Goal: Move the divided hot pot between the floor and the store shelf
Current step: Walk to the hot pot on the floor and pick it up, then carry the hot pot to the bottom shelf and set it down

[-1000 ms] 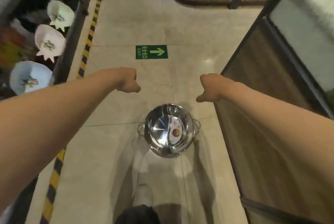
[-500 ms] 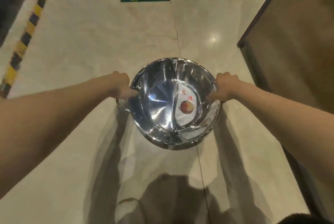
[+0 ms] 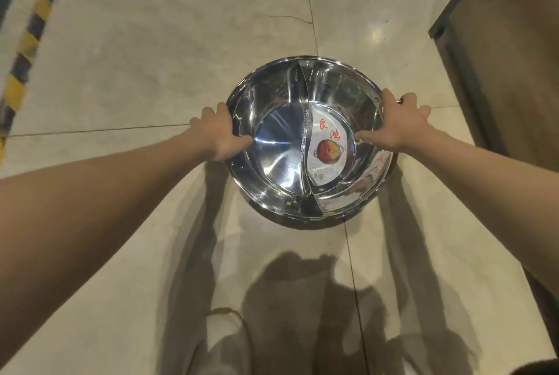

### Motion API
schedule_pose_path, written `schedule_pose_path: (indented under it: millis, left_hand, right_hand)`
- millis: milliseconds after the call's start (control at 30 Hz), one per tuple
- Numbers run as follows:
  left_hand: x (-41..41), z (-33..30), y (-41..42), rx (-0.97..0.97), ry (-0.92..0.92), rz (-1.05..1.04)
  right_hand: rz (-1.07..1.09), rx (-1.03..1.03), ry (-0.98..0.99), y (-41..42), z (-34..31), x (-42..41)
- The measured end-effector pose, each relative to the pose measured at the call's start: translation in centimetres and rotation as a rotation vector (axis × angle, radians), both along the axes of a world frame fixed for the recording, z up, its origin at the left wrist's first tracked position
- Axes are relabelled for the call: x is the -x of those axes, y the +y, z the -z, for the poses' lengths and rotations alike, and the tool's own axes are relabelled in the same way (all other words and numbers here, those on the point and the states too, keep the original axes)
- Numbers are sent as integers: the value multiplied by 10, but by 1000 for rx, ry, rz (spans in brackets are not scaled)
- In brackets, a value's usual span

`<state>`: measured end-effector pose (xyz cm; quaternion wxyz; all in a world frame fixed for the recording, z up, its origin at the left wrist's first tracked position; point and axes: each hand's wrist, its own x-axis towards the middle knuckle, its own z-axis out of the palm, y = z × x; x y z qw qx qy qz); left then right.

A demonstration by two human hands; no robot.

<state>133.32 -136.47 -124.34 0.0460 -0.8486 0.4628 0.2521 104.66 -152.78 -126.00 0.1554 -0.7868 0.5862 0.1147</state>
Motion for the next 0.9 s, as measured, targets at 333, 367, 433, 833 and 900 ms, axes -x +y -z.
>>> schedule_pose_path:
  millis: [333,367,433,833,900]
  left_hand:
    - [-5,-74,6,24,-41,11]
    - [-8,-101,6,31,-51,25]
    - [-11,-135,7,23,-35,34]
    - [-62,-549,-25,159,-11,46]
    - [-80,-679,-47,168,-57,73]
  right_hand:
    - [-32,8,-39,9,-80,-2]
    - [-38,19,-29,8,-109,-3]
    - [-65,0,-5,7,-146,-6]
    - [-54,35,-131,-7,-557,-46]
    - [-51,52,-95,-24,-690,-59]
